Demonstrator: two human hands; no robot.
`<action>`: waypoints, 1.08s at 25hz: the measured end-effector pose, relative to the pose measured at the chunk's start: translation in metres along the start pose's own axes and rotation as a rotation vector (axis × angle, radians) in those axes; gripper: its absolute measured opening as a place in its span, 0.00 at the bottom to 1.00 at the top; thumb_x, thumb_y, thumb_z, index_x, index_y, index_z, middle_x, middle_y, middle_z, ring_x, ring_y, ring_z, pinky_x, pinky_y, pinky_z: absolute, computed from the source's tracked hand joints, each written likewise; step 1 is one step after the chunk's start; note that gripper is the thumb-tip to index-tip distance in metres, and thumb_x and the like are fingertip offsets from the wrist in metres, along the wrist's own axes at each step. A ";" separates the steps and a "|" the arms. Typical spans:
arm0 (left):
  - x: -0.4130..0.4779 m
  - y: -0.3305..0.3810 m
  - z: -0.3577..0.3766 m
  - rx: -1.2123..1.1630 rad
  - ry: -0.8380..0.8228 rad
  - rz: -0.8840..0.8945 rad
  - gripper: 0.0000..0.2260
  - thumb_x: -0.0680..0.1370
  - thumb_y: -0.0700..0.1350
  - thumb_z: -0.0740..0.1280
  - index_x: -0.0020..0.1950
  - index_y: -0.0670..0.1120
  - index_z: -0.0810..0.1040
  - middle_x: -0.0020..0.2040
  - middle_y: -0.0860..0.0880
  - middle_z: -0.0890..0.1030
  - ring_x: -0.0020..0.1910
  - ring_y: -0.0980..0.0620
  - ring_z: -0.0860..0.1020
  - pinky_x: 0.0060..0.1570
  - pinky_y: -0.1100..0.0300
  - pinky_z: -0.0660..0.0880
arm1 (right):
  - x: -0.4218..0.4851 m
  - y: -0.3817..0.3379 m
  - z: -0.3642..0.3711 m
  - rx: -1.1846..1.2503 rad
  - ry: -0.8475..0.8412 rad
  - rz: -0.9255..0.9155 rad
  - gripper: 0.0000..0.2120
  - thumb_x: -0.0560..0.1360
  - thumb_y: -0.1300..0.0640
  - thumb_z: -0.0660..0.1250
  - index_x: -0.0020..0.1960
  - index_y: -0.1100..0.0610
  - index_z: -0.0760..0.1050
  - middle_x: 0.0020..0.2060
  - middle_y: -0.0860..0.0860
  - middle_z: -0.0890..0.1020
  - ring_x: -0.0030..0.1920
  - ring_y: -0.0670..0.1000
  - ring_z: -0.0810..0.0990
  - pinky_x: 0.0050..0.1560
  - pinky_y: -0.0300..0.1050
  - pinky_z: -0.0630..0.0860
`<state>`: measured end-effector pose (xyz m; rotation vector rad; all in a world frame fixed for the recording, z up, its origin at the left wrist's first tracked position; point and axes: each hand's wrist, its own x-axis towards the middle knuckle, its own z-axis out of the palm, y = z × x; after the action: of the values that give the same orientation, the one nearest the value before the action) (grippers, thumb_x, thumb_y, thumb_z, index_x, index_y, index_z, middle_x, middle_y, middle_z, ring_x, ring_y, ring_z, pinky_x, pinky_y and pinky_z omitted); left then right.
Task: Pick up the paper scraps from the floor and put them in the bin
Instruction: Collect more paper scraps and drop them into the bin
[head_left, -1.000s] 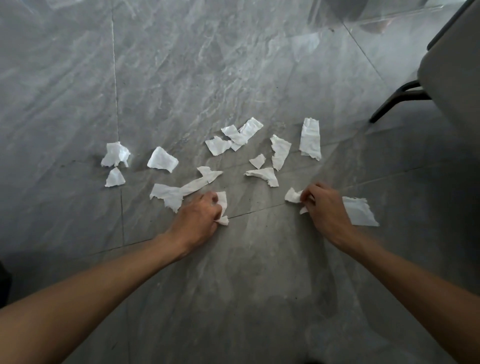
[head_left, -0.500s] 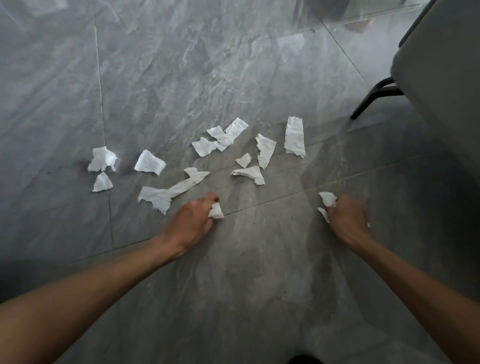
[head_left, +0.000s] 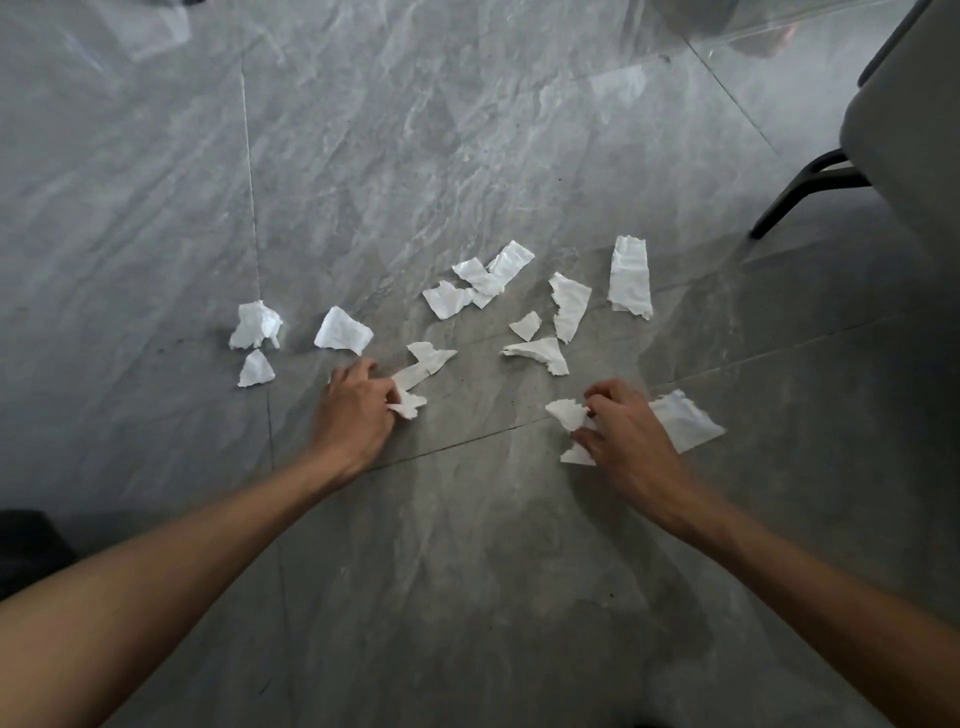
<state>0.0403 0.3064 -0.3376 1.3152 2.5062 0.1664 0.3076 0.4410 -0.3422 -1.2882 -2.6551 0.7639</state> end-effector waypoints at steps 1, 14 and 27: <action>-0.001 -0.004 0.001 0.012 -0.024 -0.010 0.03 0.73 0.41 0.69 0.44 0.46 0.82 0.57 0.44 0.76 0.57 0.40 0.73 0.52 0.51 0.71 | -0.002 -0.001 0.001 -0.045 0.007 0.002 0.11 0.73 0.56 0.68 0.51 0.62 0.78 0.59 0.55 0.75 0.58 0.56 0.72 0.55 0.48 0.71; -0.028 0.045 -0.072 -0.311 -0.121 0.257 0.04 0.70 0.46 0.74 0.39 0.46 0.82 0.35 0.51 0.82 0.33 0.59 0.77 0.33 0.65 0.69 | -0.024 0.002 -0.002 0.007 -0.084 0.135 0.08 0.72 0.58 0.69 0.44 0.63 0.77 0.43 0.59 0.78 0.45 0.60 0.76 0.40 0.46 0.64; -0.179 -0.113 -0.271 -0.338 0.390 0.026 0.04 0.68 0.48 0.75 0.38 0.52 0.81 0.29 0.56 0.78 0.28 0.61 0.71 0.31 0.71 0.65 | -0.026 -0.299 -0.039 0.482 -0.360 -0.244 0.12 0.71 0.58 0.71 0.31 0.54 0.72 0.23 0.45 0.72 0.22 0.39 0.68 0.24 0.31 0.64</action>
<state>-0.0394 0.1055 -0.0706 1.2682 2.6067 0.8885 0.1234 0.2819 -0.1627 -0.7463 -2.5566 1.5884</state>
